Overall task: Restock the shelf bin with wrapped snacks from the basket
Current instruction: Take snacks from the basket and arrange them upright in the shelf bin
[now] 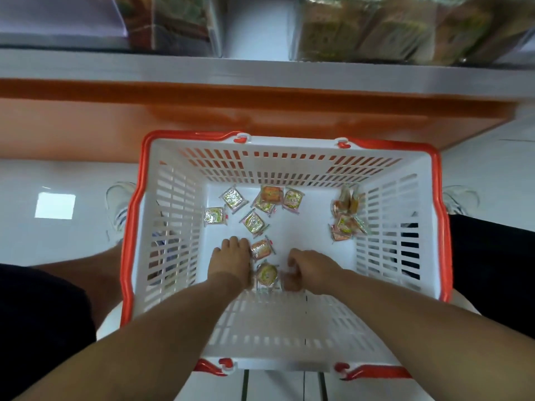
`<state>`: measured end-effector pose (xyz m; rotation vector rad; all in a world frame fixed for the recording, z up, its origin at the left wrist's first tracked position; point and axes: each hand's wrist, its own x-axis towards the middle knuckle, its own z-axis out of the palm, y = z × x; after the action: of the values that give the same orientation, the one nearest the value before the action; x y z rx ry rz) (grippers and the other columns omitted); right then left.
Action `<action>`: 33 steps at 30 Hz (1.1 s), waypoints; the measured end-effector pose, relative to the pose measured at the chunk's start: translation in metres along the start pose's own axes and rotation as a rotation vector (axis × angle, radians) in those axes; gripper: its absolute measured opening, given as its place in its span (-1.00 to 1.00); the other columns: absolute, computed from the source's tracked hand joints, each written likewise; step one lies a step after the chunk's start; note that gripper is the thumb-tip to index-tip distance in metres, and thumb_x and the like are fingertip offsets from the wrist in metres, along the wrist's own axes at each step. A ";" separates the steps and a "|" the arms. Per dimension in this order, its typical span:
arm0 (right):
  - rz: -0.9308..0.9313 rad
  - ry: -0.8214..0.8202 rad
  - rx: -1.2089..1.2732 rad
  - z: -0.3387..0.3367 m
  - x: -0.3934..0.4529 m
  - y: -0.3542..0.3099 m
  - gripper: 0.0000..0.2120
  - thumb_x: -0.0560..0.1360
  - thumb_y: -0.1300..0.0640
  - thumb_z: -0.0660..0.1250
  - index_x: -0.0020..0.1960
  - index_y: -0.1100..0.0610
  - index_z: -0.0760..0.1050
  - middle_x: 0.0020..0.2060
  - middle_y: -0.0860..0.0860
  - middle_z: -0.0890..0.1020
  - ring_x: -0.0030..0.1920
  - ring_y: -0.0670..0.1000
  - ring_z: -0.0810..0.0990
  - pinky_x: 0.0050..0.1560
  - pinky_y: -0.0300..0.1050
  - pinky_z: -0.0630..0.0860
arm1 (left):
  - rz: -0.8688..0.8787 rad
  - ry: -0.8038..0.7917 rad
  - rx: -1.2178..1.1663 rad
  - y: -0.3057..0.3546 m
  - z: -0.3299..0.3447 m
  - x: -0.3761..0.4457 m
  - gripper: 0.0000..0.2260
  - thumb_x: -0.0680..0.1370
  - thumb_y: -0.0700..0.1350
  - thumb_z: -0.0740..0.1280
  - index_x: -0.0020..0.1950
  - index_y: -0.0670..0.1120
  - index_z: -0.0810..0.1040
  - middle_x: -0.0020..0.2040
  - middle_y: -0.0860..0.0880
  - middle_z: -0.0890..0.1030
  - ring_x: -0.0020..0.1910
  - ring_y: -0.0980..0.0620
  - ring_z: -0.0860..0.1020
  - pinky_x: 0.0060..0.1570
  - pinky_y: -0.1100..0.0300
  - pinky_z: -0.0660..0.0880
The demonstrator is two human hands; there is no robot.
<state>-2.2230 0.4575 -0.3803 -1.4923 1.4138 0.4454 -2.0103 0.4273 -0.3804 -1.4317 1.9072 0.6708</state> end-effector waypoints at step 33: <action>0.002 -0.278 0.680 -0.032 -0.015 -0.058 -0.48 0.41 0.36 0.49 0.29 0.20 0.38 -0.09 0.20 0.62 -0.18 0.13 0.64 -0.07 0.12 0.64 | 0.010 -0.553 -0.837 -0.013 -0.045 -0.014 -0.94 0.54 -0.31 0.37 -0.04 -0.21 0.63 -0.02 -0.16 0.68 0.01 -0.08 0.71 0.07 0.12 0.62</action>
<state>-2.1853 0.4291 -0.3315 -0.8411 1.1798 0.1351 -2.0034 0.4002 -0.3405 -1.4598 1.2247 1.7963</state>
